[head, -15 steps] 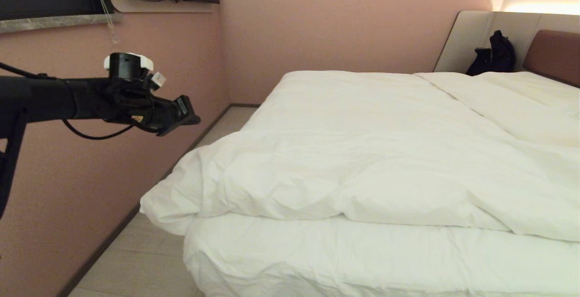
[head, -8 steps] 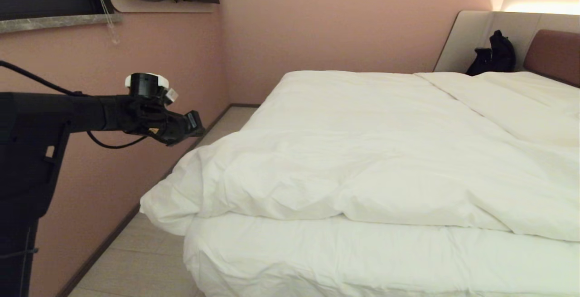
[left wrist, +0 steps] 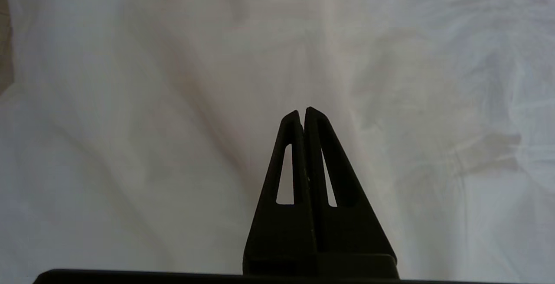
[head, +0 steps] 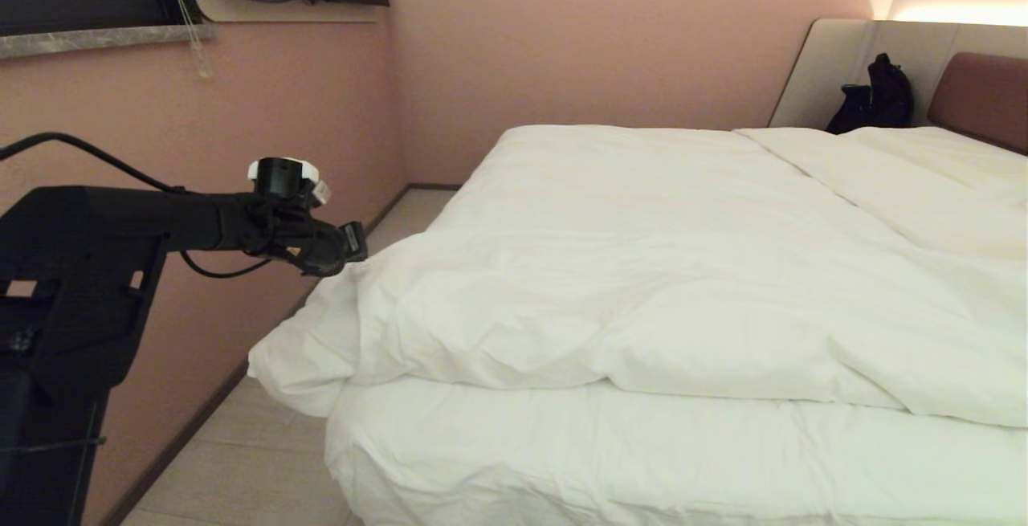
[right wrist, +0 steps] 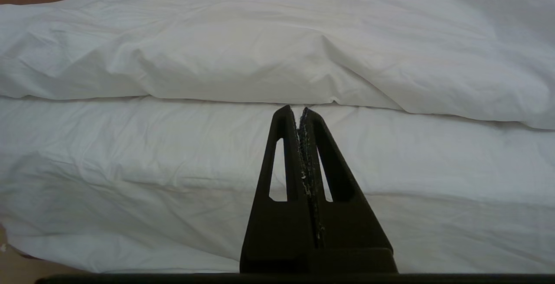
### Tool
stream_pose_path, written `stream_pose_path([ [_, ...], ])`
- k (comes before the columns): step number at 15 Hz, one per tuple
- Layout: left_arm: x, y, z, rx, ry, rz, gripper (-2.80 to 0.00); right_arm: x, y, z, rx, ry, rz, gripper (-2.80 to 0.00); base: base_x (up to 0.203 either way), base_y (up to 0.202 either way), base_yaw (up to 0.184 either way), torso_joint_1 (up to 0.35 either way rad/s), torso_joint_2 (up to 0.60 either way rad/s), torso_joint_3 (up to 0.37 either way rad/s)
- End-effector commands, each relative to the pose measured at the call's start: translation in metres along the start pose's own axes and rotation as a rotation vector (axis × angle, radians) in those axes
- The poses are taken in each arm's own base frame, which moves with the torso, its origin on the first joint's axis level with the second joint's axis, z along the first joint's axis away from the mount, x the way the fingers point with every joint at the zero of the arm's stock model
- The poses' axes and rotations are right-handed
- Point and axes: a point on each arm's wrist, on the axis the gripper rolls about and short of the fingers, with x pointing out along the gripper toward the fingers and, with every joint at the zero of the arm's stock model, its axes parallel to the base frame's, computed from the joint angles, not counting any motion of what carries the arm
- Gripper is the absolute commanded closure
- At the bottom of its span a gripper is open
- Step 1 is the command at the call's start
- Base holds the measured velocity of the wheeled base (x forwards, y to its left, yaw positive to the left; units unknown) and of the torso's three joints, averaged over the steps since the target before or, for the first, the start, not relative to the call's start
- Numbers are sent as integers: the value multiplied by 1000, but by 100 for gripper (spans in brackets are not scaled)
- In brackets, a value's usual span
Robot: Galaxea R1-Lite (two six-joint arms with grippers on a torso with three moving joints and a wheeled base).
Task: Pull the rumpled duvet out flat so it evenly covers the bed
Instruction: Hold the folded corner of the quilt
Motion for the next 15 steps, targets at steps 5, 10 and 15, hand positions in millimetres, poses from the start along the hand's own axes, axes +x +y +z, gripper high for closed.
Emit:
stream_pose_path([
  [5,3,0,0,0,-6,-4,-280,0,0,0,0,-1,0,0,0,0,0,0,0,0],
  [10,3,0,1,2,-15,0,-280,0,0,0,0,-1,0,0,0,0,0,0,0,0],
  [15,27,11,-15,17,15,56,-280,0,0,0,0,-1,0,0,0,0,0,0,0,0],
])
